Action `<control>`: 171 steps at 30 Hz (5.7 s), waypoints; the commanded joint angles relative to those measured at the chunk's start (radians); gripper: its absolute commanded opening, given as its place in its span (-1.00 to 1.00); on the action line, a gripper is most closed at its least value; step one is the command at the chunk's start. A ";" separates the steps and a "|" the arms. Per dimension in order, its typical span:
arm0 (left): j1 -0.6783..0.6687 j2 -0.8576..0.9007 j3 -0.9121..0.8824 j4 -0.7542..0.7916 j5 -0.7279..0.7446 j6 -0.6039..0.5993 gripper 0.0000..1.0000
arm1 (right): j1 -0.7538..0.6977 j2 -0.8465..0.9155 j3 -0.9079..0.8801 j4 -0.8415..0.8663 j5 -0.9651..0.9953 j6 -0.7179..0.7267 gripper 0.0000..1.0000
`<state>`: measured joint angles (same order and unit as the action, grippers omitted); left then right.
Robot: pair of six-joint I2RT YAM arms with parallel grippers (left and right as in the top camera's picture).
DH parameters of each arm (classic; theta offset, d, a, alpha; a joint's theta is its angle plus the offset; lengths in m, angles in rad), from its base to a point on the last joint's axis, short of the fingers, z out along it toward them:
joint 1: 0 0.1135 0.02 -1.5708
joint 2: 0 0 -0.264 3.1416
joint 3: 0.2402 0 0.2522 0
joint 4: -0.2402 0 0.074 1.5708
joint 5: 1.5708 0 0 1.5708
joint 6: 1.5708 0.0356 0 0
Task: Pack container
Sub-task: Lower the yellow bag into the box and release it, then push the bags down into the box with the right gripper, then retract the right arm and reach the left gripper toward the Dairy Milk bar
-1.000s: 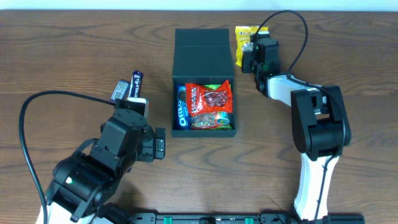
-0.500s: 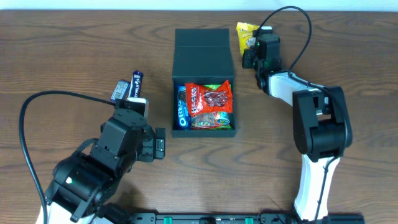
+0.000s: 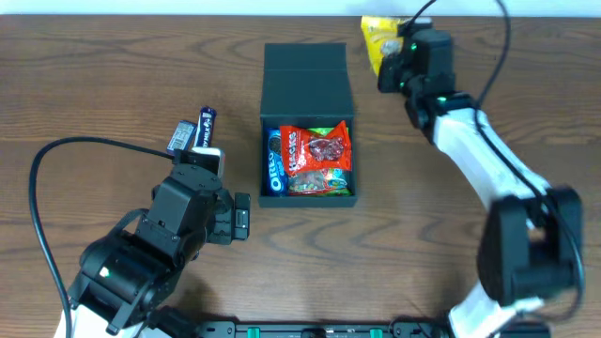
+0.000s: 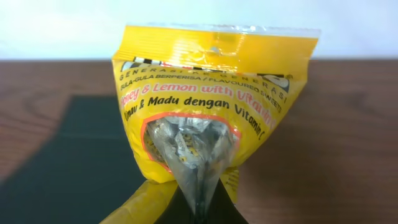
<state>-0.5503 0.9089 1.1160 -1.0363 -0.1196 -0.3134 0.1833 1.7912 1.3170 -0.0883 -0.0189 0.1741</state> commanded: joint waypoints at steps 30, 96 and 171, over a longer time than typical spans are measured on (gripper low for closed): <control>0.002 0.000 0.016 -0.001 -0.011 0.007 0.90 | 0.182 -0.266 0.005 -0.648 -0.559 -0.785 -0.98; 0.002 0.000 0.016 -0.001 -0.011 0.007 0.90 | 0.210 -0.280 0.005 -0.785 -0.471 -0.858 -0.24; 0.400 0.683 0.015 0.499 0.064 0.257 0.41 | 0.210 -0.738 0.005 -1.181 -0.482 -0.567 0.99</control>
<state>-0.1532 1.5497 1.1160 -0.5571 -0.0586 -0.0666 0.3893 1.0534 1.3178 -1.2675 -0.4973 -0.4076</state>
